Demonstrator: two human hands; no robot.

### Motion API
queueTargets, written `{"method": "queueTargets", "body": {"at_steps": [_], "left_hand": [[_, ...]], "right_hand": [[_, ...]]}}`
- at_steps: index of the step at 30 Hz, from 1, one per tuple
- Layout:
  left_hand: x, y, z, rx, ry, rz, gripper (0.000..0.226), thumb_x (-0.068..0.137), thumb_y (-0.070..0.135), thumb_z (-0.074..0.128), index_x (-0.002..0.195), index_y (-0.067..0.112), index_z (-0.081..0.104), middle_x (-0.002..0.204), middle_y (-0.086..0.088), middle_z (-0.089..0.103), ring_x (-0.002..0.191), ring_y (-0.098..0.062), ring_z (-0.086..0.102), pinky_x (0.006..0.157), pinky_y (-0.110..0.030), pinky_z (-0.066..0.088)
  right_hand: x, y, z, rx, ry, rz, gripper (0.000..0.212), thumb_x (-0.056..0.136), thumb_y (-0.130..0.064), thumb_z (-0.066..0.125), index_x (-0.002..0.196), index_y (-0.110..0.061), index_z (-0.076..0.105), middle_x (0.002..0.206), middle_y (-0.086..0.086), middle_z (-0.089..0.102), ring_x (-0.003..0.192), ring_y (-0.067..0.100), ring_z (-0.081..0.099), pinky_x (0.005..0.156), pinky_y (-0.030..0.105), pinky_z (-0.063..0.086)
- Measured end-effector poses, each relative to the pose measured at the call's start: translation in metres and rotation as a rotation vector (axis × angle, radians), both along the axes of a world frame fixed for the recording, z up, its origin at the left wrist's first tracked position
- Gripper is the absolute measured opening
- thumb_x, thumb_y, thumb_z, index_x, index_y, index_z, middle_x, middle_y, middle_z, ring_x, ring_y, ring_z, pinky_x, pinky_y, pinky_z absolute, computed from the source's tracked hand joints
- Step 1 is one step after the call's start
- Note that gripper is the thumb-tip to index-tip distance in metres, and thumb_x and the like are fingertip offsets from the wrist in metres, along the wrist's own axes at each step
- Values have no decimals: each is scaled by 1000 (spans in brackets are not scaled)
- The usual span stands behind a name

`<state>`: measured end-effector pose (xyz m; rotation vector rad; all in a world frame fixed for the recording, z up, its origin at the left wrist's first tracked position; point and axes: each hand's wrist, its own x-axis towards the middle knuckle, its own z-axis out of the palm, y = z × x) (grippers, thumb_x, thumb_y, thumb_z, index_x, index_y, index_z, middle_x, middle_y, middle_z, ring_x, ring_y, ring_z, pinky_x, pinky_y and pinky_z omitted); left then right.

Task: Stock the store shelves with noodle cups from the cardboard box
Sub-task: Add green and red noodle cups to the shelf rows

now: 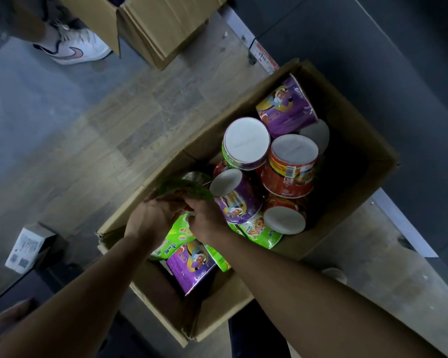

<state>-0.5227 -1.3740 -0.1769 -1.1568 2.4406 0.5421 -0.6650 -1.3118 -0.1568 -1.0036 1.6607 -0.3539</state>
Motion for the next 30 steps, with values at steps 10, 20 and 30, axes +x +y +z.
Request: {"method": "queueTargets", "body": {"at_steps": [10,20,30], "left_hand": [[-65,6,65,69,63,21,46,84,56,33,113,41,65,108,2,70,91,-27,68,73,-33,55],[-133,3,166,137,337,13,46,76,61,41,90,31,73,90,6,73,83,-16,69,66,-26,52],[-204,3,279,177,450,-19,49,75,65,42,92,33,75,91,5,74,81,-13,68,70,-23,49]], "right_hand": [[-72,17,44,-72,16,13,31,90,-10,58,119,-16,66,124,12,63,120,29,54,97,32,43],[-143,34,132,-44,-33,-57,35,84,-33,56,115,-21,69,116,6,68,113,23,61,94,40,49],[-217,53,251,-97,-46,-213,25,93,-15,59,116,-13,69,112,2,69,102,5,58,72,2,42]]}}
